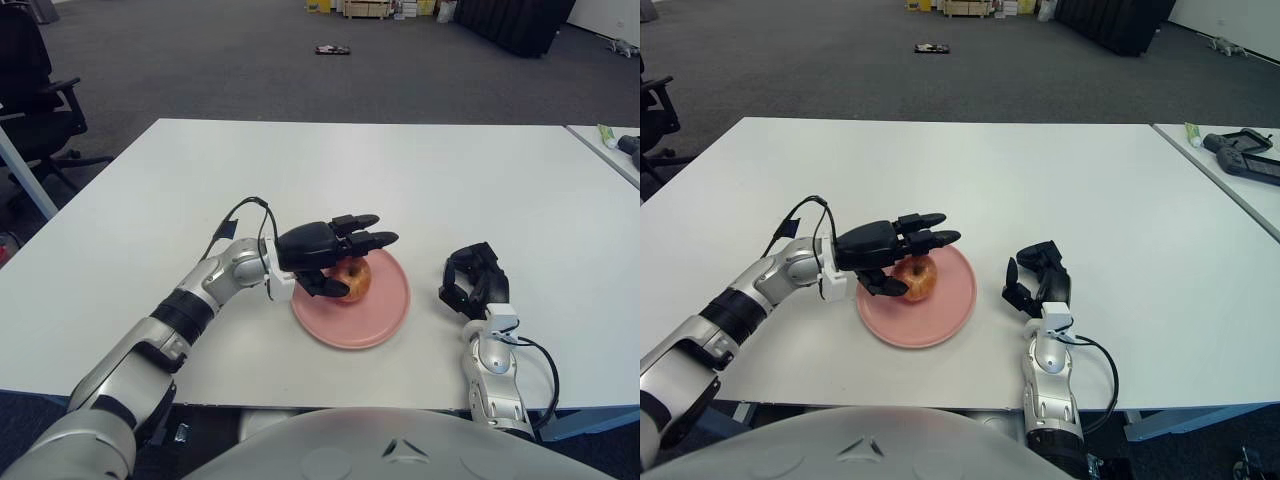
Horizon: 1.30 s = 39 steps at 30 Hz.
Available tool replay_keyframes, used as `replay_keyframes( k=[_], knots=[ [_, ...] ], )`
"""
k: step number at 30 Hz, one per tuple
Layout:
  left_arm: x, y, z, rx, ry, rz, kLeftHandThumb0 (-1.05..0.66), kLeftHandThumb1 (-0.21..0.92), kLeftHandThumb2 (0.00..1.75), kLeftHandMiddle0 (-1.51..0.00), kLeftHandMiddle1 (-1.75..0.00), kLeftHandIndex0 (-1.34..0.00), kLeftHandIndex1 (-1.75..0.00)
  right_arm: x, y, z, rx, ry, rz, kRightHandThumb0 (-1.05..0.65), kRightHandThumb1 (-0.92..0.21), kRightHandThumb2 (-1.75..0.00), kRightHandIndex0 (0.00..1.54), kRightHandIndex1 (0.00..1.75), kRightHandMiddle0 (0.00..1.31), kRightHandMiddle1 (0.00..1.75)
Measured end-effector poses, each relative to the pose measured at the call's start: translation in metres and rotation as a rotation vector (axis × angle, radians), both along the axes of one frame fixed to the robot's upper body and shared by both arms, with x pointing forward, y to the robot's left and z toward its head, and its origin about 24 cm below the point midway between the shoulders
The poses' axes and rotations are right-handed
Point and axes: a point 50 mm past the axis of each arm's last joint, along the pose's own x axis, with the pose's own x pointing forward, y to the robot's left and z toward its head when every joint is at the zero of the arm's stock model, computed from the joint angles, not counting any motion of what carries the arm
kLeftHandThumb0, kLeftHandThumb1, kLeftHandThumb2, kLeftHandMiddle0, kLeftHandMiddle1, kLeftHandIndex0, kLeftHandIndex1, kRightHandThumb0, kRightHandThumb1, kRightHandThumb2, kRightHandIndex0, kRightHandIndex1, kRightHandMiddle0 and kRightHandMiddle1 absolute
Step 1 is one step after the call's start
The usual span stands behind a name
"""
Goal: Put the apple into the plate.
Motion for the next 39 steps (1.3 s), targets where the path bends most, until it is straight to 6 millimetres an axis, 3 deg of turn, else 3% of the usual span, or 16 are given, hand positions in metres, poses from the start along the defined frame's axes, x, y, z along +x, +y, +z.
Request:
replay_keyframes(
  k=[10,20,22,25,29,33,34,36,39],
  knots=[
    [0.008,0.031,0.01,-0.058,-0.029,0.18,-1.0,0.92,1.07,0.0,0.0,0.0,0.0,0.0,0.0,0.0,0.0,0.003,-0.001,-0.41,-0.52,-1.07,0.6,1.36,0.45,1.75],
    [0.014,0.077,0.009,-0.238,-0.011,0.557,-0.98,0.92,1.21,-0.03,-0.02,-0.01,0.0,0.0,0.001,0.0,0.002,0.009,0.0,-0.41,-0.55,-1.04,0.59,1.38,0.43,1.75],
    [0.014,0.084,0.004,-0.297,0.005,0.657,-0.98,0.92,1.21,-0.05,-0.07,0.0,-0.11,0.0,0.0,0.0,0.0,0.013,-0.007,-0.41,-0.55,-1.04,0.59,1.38,0.43,1.75],
    [0.012,0.094,-0.011,-0.412,0.043,0.816,-0.96,0.92,1.2,-0.01,-0.35,0.0,-0.38,0.0,0.0,0.0,0.0,0.016,-0.01,-0.41,-0.54,-1.04,0.59,1.39,0.43,1.75],
    [0.005,0.105,-0.034,-0.51,0.087,0.986,-0.95,0.92,1.17,0.0,-0.54,0.0,-0.64,0.0,0.001,0.0,0.001,0.015,-0.008,-0.41,-0.55,-1.04,0.6,1.39,0.43,1.75],
    [-0.003,0.111,-0.046,-0.596,0.114,1.101,-0.83,0.92,1.08,-0.04,-0.78,0.0,-0.95,0.0,0.001,0.0,0.003,0.015,-0.006,-0.41,-0.54,-1.05,0.61,1.37,0.44,1.75],
    [-0.004,0.112,-0.047,-0.624,0.118,1.129,-0.79,0.92,1.06,-0.07,-0.84,0.0,-1.04,0.0,0.001,0.0,0.004,0.014,-0.006,-0.41,-0.54,-1.05,0.61,1.37,0.44,1.75],
    [-0.005,0.114,-0.048,-0.677,0.14,1.18,-0.68,0.92,1.02,-0.22,-1.04,0.0,-1.37,0.0,0.001,0.0,0.005,0.014,-0.005,-0.41,-0.53,-1.05,0.61,1.37,0.44,1.75],
    [-0.006,0.115,-0.05,-0.748,0.198,1.262,-0.61,0.92,1.01,-0.3,-1.16,-0.02,-1.56,0.001,0.001,0.0,0.008,0.014,0.001,-0.41,-0.53,-1.06,0.61,1.36,0.44,1.75]
  ],
)
